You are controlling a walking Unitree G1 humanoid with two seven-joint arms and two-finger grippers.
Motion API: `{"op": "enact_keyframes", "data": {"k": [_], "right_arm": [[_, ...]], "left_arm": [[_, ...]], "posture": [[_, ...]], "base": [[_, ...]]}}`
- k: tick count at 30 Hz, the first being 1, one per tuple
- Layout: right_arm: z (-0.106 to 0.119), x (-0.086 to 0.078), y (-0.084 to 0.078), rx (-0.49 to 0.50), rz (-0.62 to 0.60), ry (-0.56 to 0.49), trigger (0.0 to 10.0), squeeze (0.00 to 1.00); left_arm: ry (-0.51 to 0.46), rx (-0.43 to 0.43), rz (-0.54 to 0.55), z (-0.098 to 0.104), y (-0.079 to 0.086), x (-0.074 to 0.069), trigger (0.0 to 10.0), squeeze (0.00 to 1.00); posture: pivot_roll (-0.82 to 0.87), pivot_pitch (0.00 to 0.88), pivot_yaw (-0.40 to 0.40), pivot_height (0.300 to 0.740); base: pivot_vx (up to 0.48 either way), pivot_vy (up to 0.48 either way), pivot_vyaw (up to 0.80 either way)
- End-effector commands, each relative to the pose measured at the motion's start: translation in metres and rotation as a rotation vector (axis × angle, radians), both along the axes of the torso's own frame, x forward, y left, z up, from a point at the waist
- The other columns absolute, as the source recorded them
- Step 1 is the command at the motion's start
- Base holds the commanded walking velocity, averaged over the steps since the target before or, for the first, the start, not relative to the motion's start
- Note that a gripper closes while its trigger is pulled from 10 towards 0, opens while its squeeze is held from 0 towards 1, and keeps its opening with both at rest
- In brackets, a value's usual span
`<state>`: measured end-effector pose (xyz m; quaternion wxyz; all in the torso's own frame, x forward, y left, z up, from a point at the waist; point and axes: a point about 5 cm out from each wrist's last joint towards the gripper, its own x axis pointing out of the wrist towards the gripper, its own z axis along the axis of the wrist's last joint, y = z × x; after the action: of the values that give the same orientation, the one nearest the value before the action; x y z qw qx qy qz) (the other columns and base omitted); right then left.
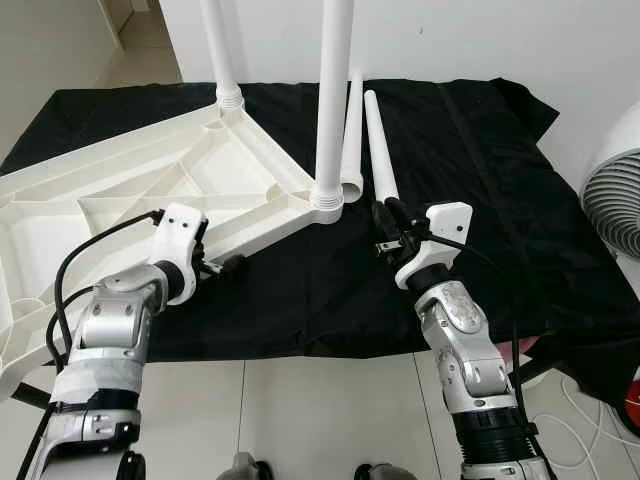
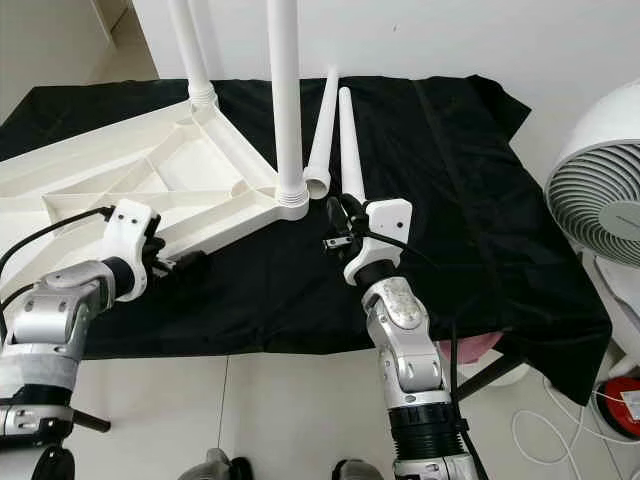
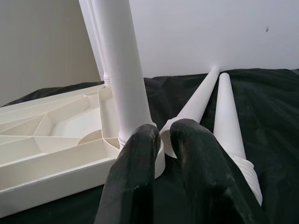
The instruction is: Building children table
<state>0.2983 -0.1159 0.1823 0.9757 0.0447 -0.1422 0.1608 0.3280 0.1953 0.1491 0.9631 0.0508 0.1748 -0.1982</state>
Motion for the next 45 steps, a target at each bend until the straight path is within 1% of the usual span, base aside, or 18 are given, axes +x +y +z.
{"op": "enact_keyframes", "data": {"k": [1, 2, 3, 4, 16, 17, 20, 21, 22, 23, 37, 41, 43, 44, 45], "right_arm": [[-0.002, 0.000, 0.000, 0.009, -0.007, 0.006, 10.0, 0.00], [-0.002, 0.001, 0.000, 0.010, -0.008, 0.006, 10.0, 0.00], [-0.002, 0.001, 0.000, 0.010, -0.008, 0.006, 10.0, 0.00], [-0.002, 0.001, 0.000, 0.011, -0.009, 0.006, 10.0, 0.00], [-0.002, 0.001, -0.003, 0.008, -0.019, 0.005, 10.0, 0.00], [-0.002, 0.001, -0.003, 0.007, -0.020, 0.005, 10.0, 0.00], [-0.002, 0.001, -0.003, 0.007, -0.020, 0.005, 10.0, 0.00], [-0.001, 0.001, -0.003, 0.007, -0.022, 0.004, 10.0, 0.00], [-0.001, 0.001, -0.003, 0.007, -0.022, 0.004, 10.0, 0.00], [-0.001, 0.001, -0.004, 0.006, -0.025, 0.003, 10.0, 0.00], [-0.002, 0.000, -0.004, 0.009, -0.029, 0.004, 10.0, 0.00], [-0.001, 0.000, -0.003, 0.010, -0.029, 0.003, 10.0, 0.00], [-0.001, 0.001, -0.003, 0.011, -0.029, 0.003, 10.0, 0.00], [-0.001, 0.001, -0.003, 0.012, -0.031, 0.002, 10.0, 0.00], [-0.001, 0.001, -0.003, 0.012, -0.034, 0.002, 10.0, 0.00]], "left_arm": [[-0.043, 0.099, 0.340, -0.003, 0.019, 0.003, 10.0, 0.00], [-0.041, 0.104, 0.347, -0.004, 0.019, 0.004, 9.4, 0.00], [-0.041, 0.104, 0.347, -0.004, 0.019, 0.004, 9.4, 0.00], [-0.037, 0.113, 0.352, -0.005, 0.020, 0.004, 10.0, 0.00], [-0.010, 0.139, 0.340, -0.014, 0.019, 0.005, 10.0, 0.00], [-0.008, 0.158, 0.342, -0.016, 0.019, 0.006, 10.0, 0.00], [-0.010, 0.171, 0.345, -0.016, 0.020, 0.006, 10.0, 0.00], [-0.010, 0.175, 0.360, -0.017, 0.021, 0.006, 2.0, 0.00], [-0.010, 0.175, 0.360, -0.017, 0.021, 0.006, 2.0, 0.00], [-0.012, 0.170, 0.379, -0.017, 0.022, 0.007, 0.0, 0.00], [-0.017, 0.165, 0.421, -0.019, 0.026, 0.006, 0.0, 0.00], [-0.023, 0.160, 0.423, -0.018, 0.026, 0.007, 0.0, 0.00], [-0.034, 0.154, 0.408, -0.018, 0.023, 0.008, 0.0, 0.00], [-0.053, 0.151, 0.353, -0.017, 0.012, 0.010, 5.3, 0.00], [-0.065, 0.121, 0.300, -0.016, -0.001, 0.013, 4.5, 0.00]], "posture": [[-0.06, 0.091, 0.058, 0.740], [-0.06, 0.092, 0.059, 0.740], [-0.06, 0.092, 0.059, 0.740], [-0.06, 0.092, 0.059, 0.740], [-0.06, 0.102, 0.060, 0.740], [-0.06, 0.102, 0.060, 0.740], [-0.06, 0.102, 0.060, 0.740], [-0.07, 0.106, 0.059, 0.740], [-0.07, 0.106, 0.059, 0.740], [-0.07, 0.106, 0.059, 0.740], [-0.07, 0.108, 0.060, 0.740], [-0.07, 0.108, 0.058, 0.740], [-0.07, 0.109, 0.060, 0.740], [-0.07, 0.109, 0.060, 0.740], [-0.06, 0.110, 0.062, 0.740]], "base": [[0.000, 0.000, 0.00], [0.000, 0.000, 0.00], [0.000, 0.000, 0.00], [0.000, 0.000, 0.00], [0.000, 0.000, 0.00], [0.000, 0.000, 0.00], [0.000, 0.000, 0.00], [0.000, 0.000, 0.00], [0.000, 0.000, 0.00], [0.000, 0.000, 0.00], [0.000, 0.000, 0.00], [0.000, 0.000, 0.00], [0.000, 0.000, 0.00], [0.000, 0.000, 0.00], [0.000, 0.000, 0.00]]}}
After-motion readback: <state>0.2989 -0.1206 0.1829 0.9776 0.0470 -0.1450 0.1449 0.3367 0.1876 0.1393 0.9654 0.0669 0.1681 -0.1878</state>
